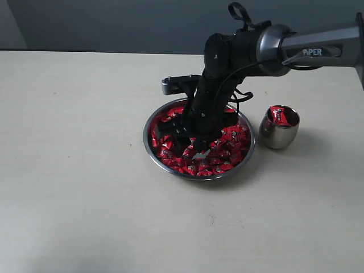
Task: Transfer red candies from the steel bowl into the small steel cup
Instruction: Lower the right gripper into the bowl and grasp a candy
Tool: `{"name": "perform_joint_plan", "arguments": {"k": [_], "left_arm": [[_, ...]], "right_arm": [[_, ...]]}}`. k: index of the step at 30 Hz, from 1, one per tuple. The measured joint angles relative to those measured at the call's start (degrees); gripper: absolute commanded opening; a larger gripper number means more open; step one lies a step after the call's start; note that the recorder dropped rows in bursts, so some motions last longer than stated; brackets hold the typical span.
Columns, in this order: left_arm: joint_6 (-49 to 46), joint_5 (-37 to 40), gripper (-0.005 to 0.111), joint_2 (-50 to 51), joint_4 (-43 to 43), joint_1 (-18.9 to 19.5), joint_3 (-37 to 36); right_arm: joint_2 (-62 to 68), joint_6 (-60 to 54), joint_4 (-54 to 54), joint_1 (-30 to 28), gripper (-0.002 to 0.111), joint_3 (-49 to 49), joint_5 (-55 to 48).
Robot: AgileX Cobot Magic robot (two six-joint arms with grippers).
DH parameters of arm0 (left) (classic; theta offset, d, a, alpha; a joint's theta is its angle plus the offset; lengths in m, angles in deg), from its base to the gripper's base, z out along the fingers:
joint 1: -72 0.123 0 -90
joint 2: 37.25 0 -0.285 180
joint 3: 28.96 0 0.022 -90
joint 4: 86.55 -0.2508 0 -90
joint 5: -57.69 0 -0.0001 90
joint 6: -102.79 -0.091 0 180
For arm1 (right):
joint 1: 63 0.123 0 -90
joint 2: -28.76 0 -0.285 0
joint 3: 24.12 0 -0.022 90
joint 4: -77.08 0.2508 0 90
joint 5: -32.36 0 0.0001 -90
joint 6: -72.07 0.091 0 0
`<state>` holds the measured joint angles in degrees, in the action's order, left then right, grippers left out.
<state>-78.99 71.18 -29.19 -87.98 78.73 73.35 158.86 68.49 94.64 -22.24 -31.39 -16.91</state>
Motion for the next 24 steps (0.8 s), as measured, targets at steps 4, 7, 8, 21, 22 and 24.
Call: {"name": "perform_joint_plan", "arguments": {"k": [4,7,8,21,22,24], "left_arm": [[0.0,0.0,0.0,0.0,0.0,0.0,0.0],[0.0,0.0,0.0,0.0,0.0,0.0,0.0],[0.0,0.0,0.0,0.0,0.0,0.0,0.0],[0.0,0.0,0.0,0.0,0.0,0.0,0.0],[0.0,0.0,0.0,0.0,0.0,0.0,0.0],[0.0,0.0,0.0,0.0,0.0,0.0,0.0]], "right_arm": [[2.14,2.22,0.11,0.0,0.045,0.0,1.22],[2.56,4.18,0.38,0.0,0.029,0.0,3.55],[2.56,4.7,0.5,0.0,0.021,0.0,4.5],[1.4,6.25,0.58,0.0,-0.001,-0.11,3.8],[0.8,6.25,0.49,0.0,-0.001,-0.11,3.51],[-0.46,6.25,0.13,0.0,-0.001,-0.11,2.67]]}}
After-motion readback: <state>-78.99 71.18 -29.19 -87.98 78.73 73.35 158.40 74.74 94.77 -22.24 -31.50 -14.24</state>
